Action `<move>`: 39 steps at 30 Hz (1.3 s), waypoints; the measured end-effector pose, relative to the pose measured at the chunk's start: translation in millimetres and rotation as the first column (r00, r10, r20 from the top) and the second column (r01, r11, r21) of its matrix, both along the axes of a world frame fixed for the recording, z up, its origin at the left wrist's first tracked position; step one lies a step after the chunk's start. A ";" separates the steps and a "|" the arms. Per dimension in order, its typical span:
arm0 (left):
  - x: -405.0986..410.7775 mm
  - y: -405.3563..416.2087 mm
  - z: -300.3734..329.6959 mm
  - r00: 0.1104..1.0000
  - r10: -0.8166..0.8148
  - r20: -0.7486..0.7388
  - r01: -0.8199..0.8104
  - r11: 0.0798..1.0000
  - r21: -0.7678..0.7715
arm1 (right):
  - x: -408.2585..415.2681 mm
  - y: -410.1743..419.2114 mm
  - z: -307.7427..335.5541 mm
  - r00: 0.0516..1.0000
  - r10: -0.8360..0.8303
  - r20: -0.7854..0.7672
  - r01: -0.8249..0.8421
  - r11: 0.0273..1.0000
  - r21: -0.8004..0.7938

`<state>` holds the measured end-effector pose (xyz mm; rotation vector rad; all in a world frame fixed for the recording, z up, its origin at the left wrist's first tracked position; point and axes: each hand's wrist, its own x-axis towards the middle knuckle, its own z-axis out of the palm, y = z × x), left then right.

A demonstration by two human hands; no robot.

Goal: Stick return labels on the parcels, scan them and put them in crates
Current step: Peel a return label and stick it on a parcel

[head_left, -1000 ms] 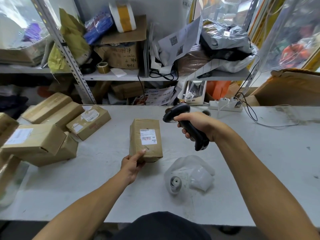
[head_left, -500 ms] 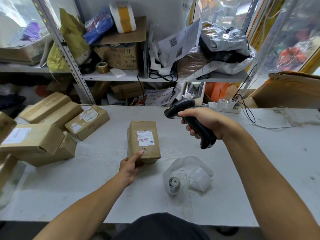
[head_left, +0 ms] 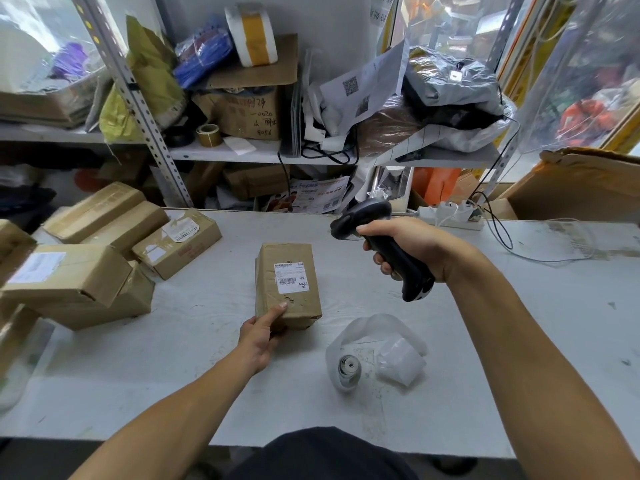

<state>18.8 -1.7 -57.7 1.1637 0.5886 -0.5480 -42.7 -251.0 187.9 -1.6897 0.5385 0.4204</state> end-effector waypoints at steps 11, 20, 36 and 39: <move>-4.4 7.4 -8.7 0.978 -0.208 0.013 0.162 0.798 0.581 | -23.8 -28.0 -104.8 0.991 -0.129 -0.034 0.112 0.943 -0.312; -87.4 -3.8 -21.1 0.894 -0.387 0.226 0.048 0.585 0.810 | -104.6 -66.8 -231.2 0.904 -0.383 -0.192 0.216 0.793 -0.569; -116.7 -30.1 -21.2 0.783 -0.568 0.253 0.108 0.525 0.844 | -79.4 30.3 -238.7 0.649 0.751 -0.121 -0.512 0.314 -0.799; -115.6 -26.3 -19.6 0.775 -0.565 0.283 0.081 0.533 0.842 | -71.5 33.6 -238.0 0.651 0.744 -0.153 -0.537 0.308 -0.785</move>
